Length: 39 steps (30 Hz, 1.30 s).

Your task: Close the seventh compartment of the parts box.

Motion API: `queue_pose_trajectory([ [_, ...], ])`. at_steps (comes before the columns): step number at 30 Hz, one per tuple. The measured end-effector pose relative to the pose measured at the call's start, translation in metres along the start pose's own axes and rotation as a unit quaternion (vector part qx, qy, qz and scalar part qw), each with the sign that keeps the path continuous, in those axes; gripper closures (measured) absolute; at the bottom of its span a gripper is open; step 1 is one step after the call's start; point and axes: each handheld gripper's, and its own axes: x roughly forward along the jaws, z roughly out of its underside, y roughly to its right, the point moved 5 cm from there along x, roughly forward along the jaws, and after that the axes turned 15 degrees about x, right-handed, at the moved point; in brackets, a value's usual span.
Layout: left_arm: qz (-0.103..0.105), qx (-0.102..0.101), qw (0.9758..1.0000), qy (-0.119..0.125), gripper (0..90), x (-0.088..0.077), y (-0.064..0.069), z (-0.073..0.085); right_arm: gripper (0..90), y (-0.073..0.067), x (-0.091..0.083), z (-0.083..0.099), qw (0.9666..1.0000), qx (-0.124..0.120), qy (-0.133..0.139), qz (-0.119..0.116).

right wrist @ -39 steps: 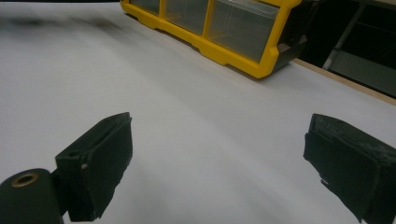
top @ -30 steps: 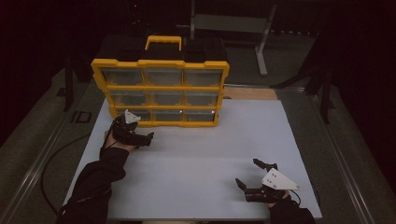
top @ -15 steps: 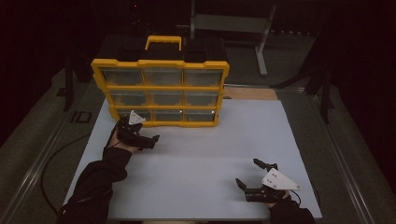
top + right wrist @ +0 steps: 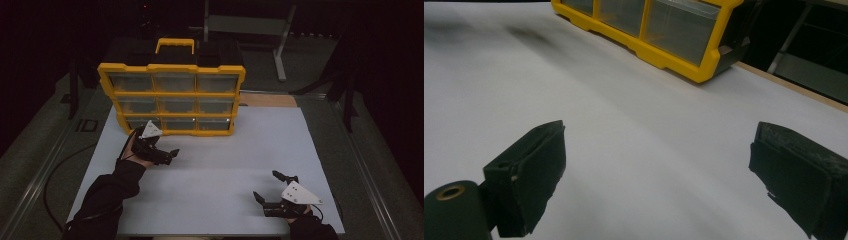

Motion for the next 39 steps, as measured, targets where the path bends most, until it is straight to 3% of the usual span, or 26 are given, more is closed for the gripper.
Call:
queue_pose_trajectory([
  [2, -0.006, 0.001, 1.0000, 0.001, 0.0, -0.002, 0.002, 0.000, 7.9, 0.000, 0.000, 0.000, 1.0000, -0.001, 0.000, 0.000],
  [8, 0.005, 0.013, 0.9999, 0.000, 0.0, -0.006, 0.011, 0.003, 8.0, 0.000, 0.000, 0.000, 1.0000, -0.001, 0.000, 0.000],
  [17, 0.016, 0.008, 0.9998, -0.004, 0.0, -0.014, 0.019, 0.016, 7.9, 0.000, 0.000, 0.000, 1.0000, -0.002, 0.000, 0.001],
  [26, 0.011, 0.015, 0.9998, 0.001, 0.0, -0.025, 0.026, 0.029, 7.9, -0.001, 0.000, 0.000, 1.0000, -0.003, -0.001, 0.000],
  [39, 0.009, 0.000, 0.9998, 0.019, 0.0, -0.039, 0.036, 0.046, 7.9, -0.002, 0.001, -0.001, 1.0000, -0.003, -0.001, -0.002],
])
